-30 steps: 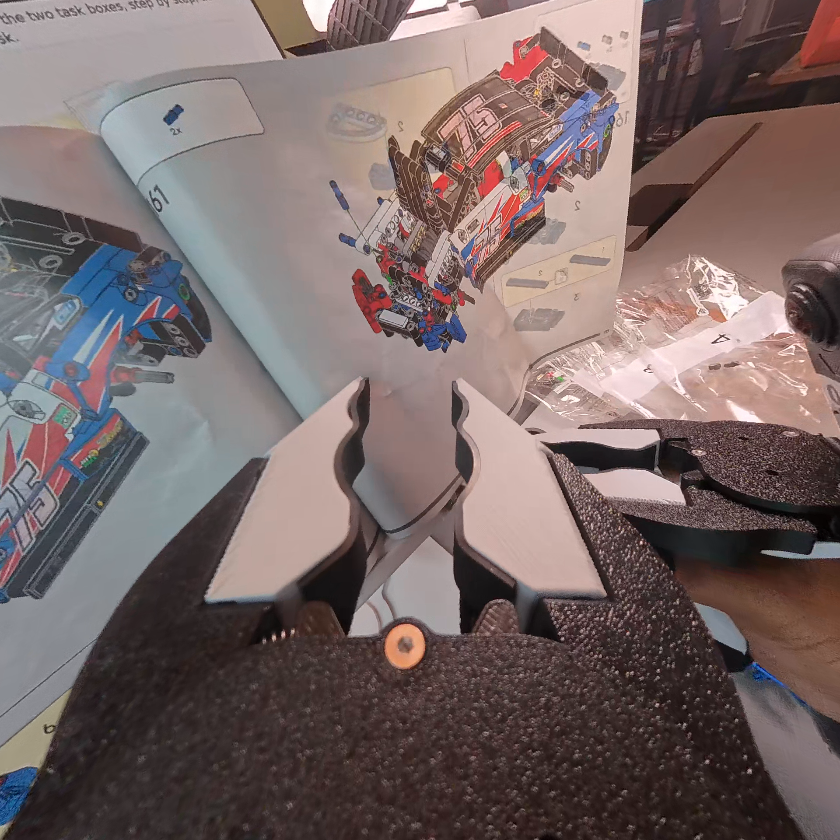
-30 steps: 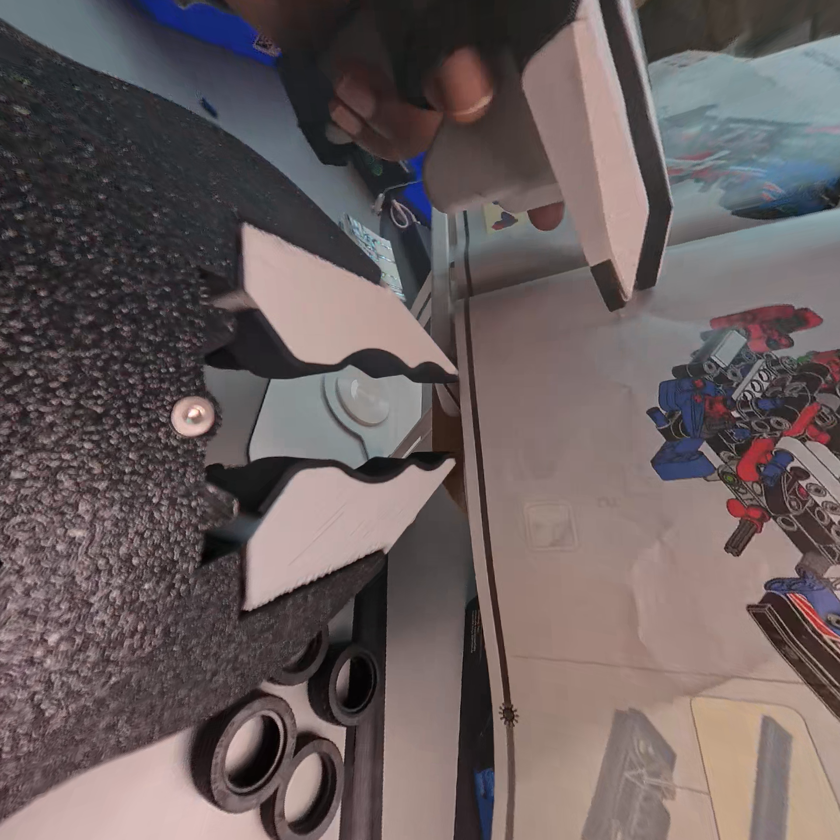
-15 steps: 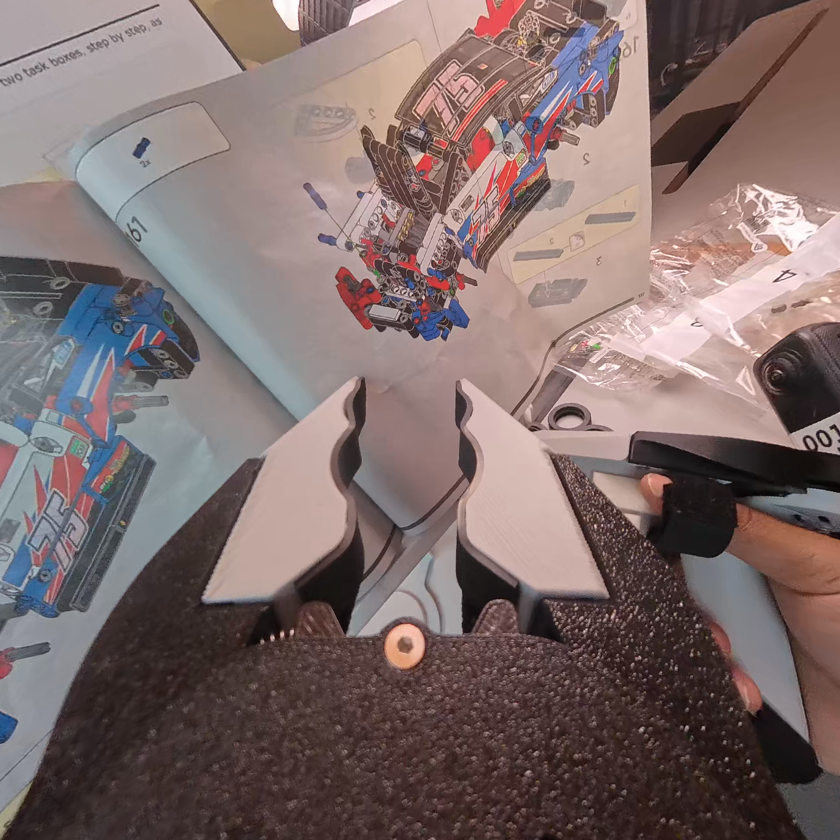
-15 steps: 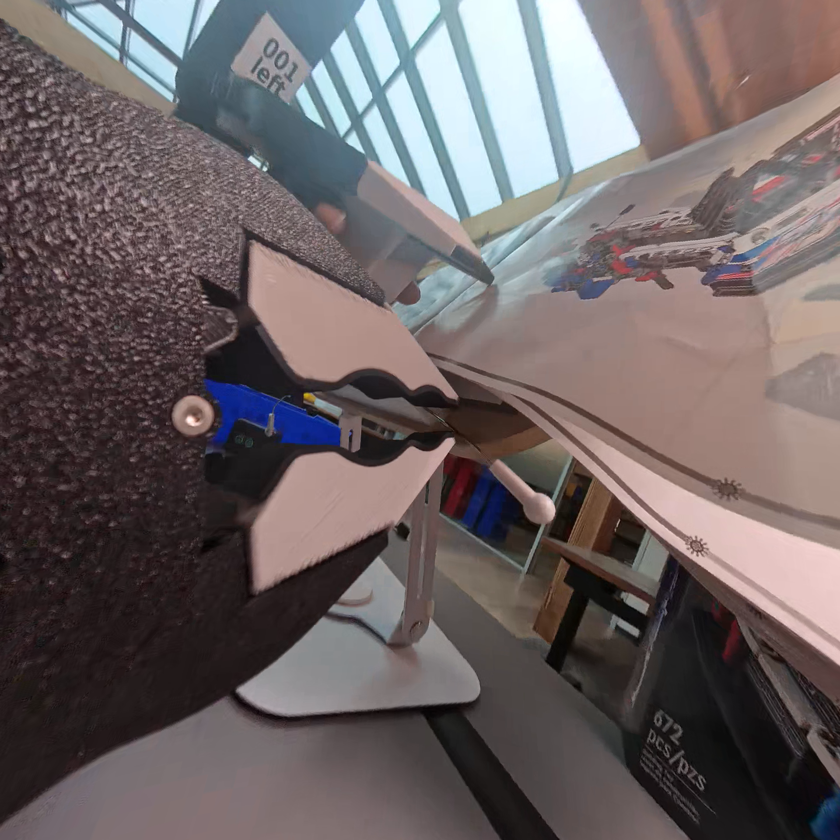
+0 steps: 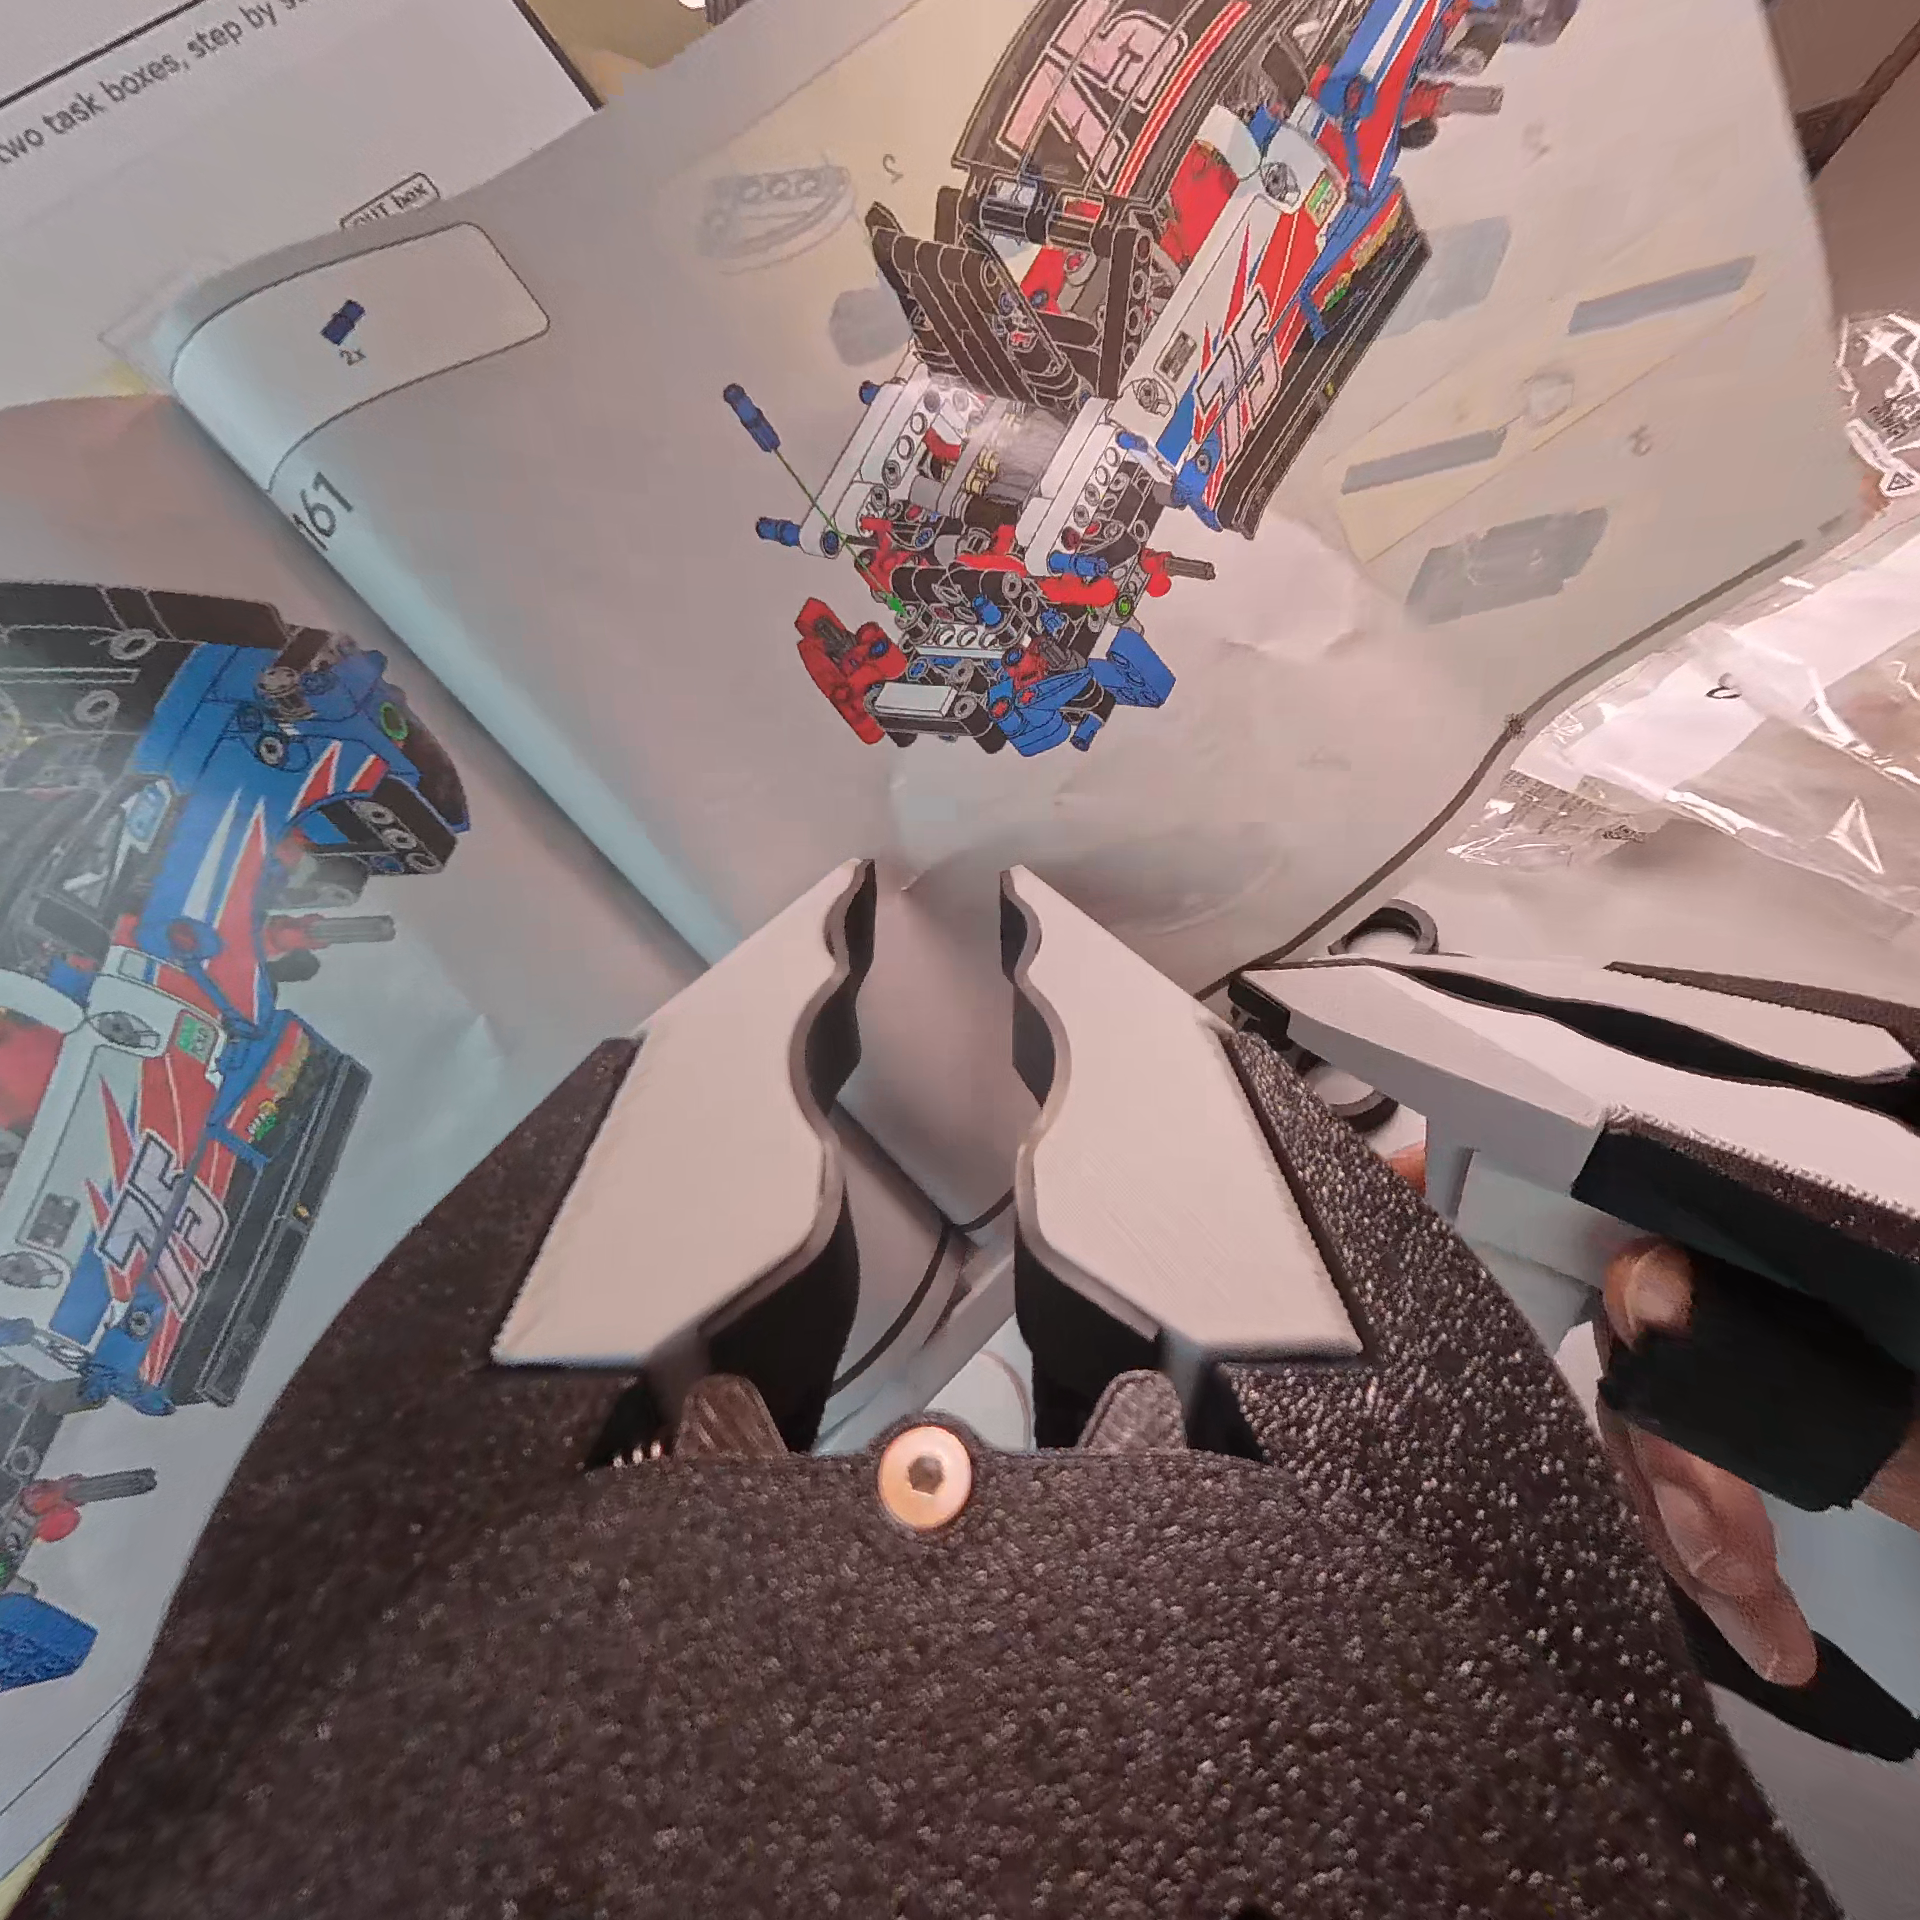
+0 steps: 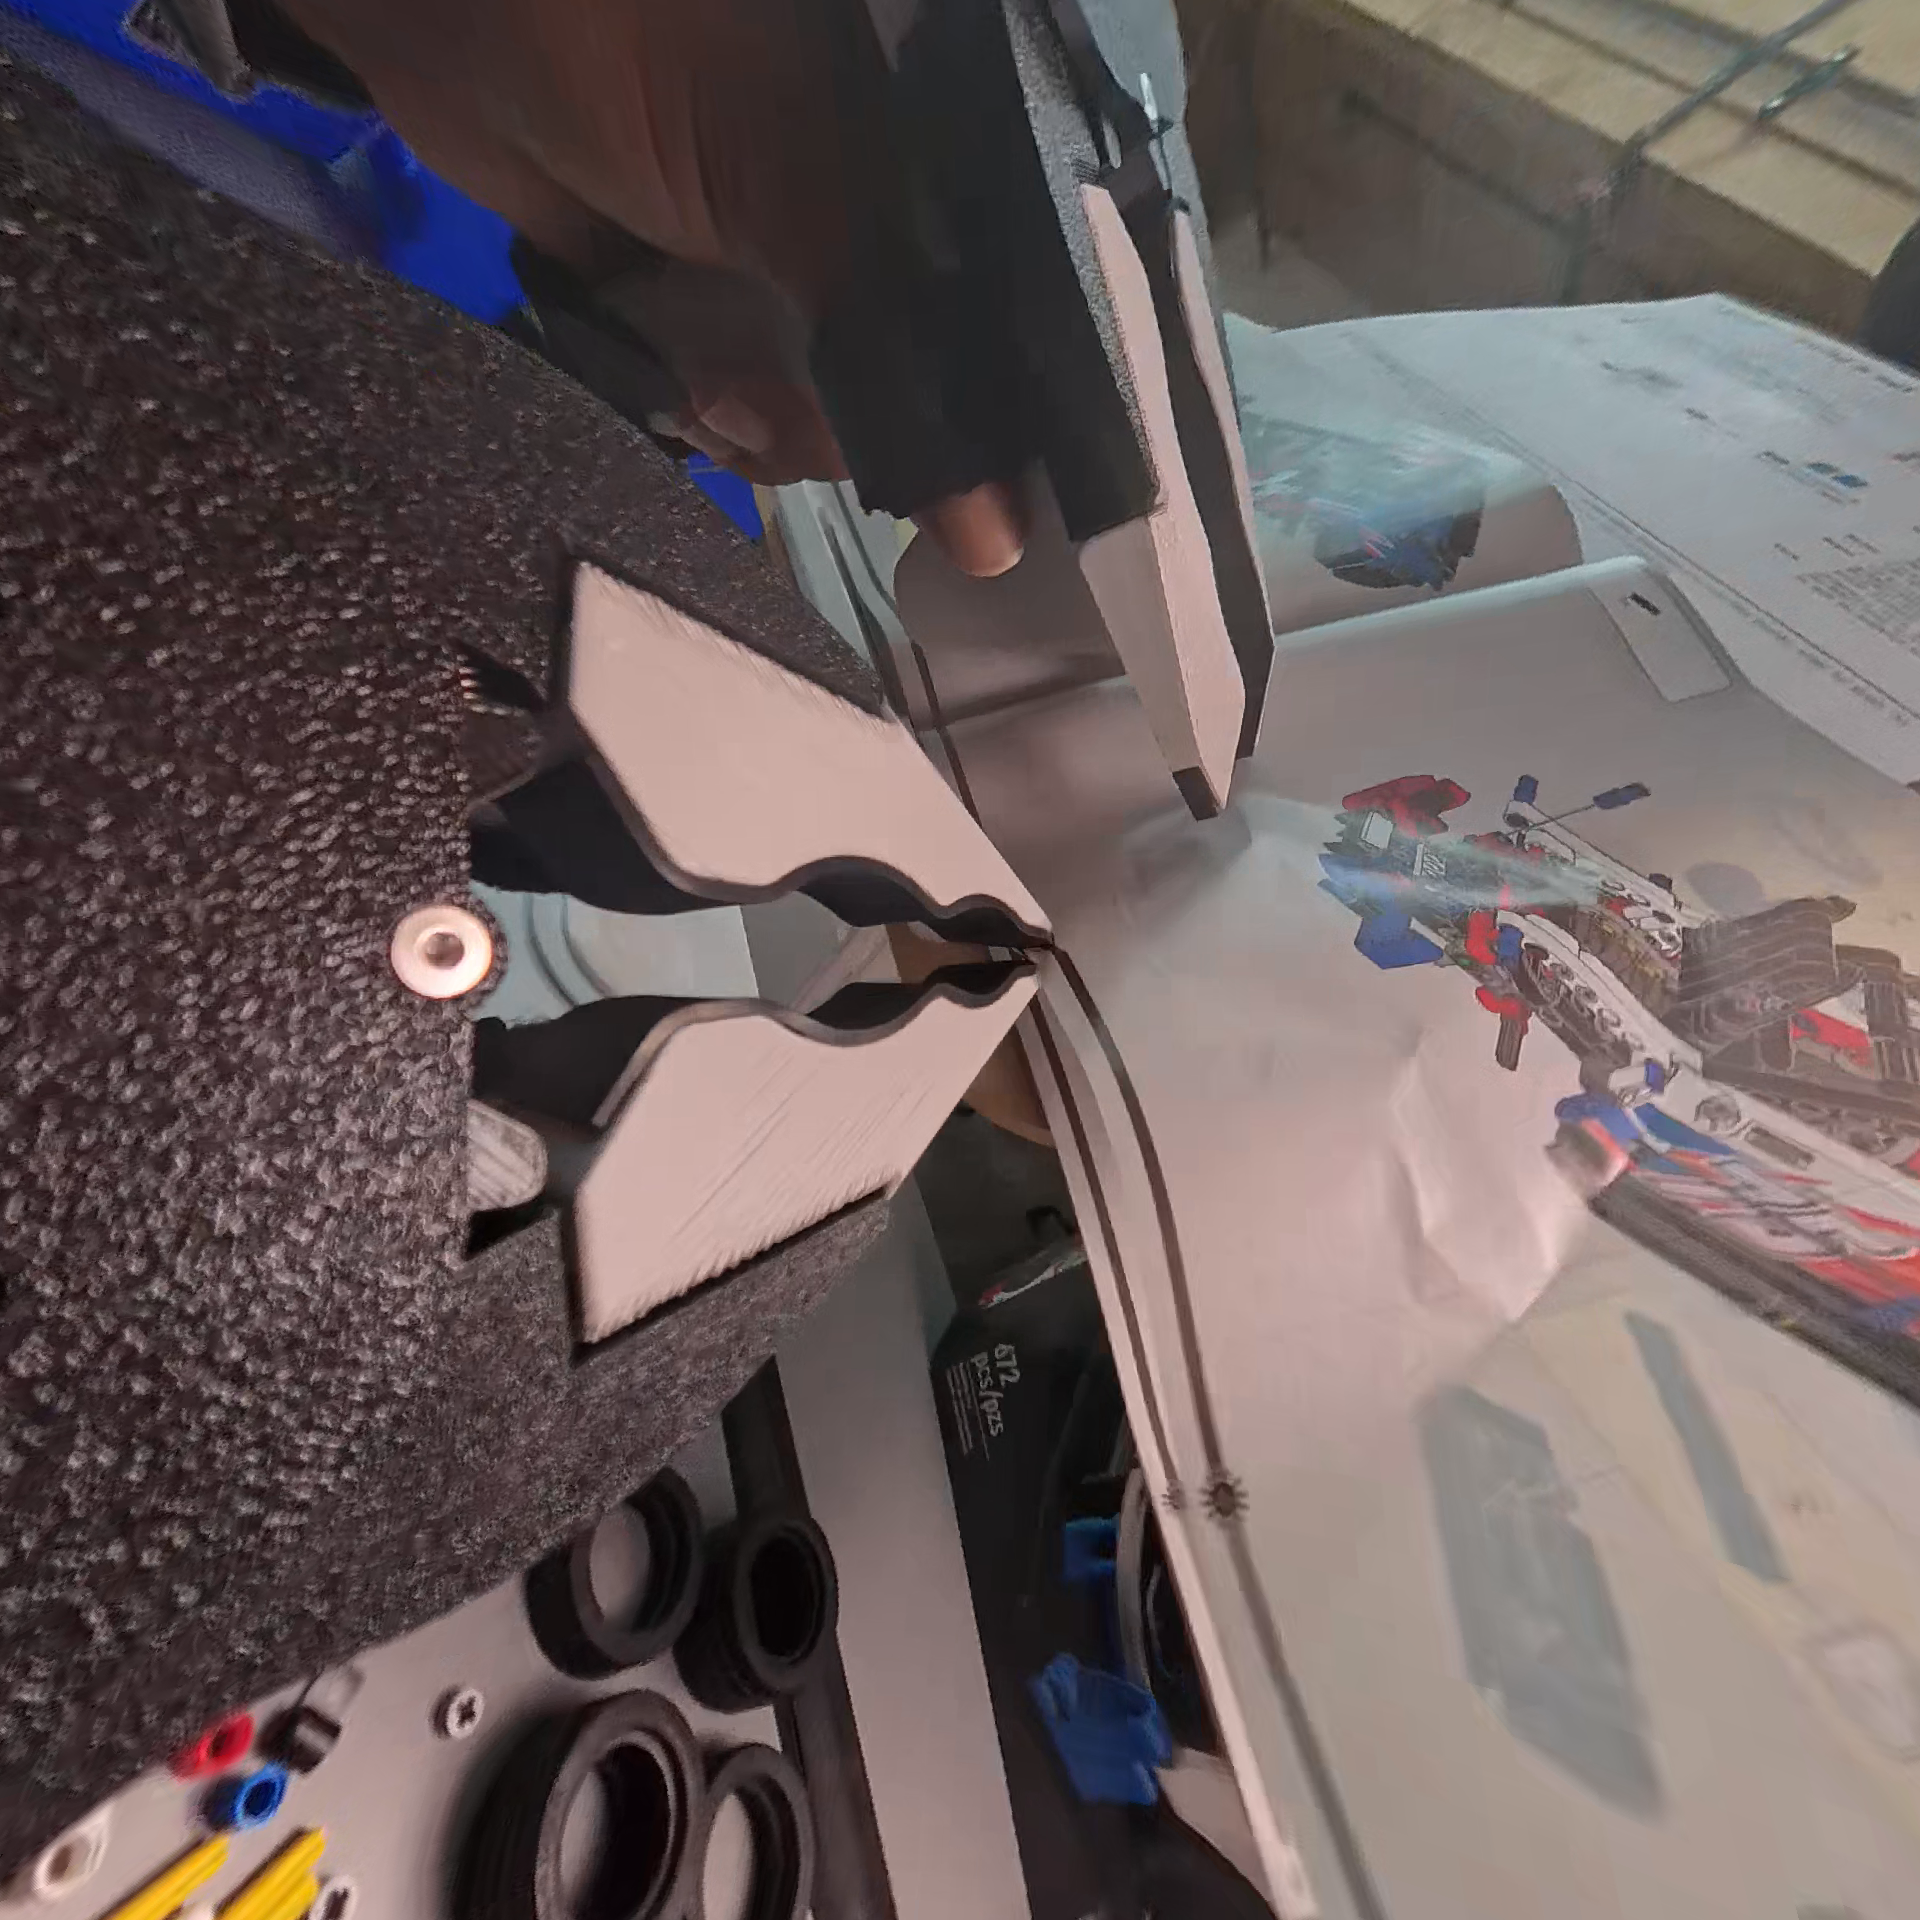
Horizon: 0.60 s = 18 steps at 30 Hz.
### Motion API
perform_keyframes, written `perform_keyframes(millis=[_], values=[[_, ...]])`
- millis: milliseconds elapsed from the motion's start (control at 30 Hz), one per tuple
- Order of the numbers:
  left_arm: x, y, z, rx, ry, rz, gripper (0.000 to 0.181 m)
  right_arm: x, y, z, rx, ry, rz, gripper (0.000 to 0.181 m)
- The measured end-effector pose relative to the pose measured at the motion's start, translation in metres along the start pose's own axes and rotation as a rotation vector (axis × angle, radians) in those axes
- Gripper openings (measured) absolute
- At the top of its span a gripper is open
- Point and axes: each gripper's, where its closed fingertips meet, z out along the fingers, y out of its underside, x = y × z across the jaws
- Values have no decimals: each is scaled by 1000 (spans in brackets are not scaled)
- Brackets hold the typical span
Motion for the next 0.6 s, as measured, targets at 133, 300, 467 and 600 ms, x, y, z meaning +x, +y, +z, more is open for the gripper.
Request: perform_keyframes(millis=[133,300,467,600], values=[[-5,0,3,-6,-22,-10,15,12,17,-2,-5,-38,298,0],[-6,0,6,-12,-32,-11,16,8,25,-11,65,-31,356,0],[-2,-1,6,-10,-19,-5,22,-14,-6,-10,106,-16,-198,0],[-2,-1,7,-7,-19,-3,22,-45,-29,1,40,-23,-574,0]])
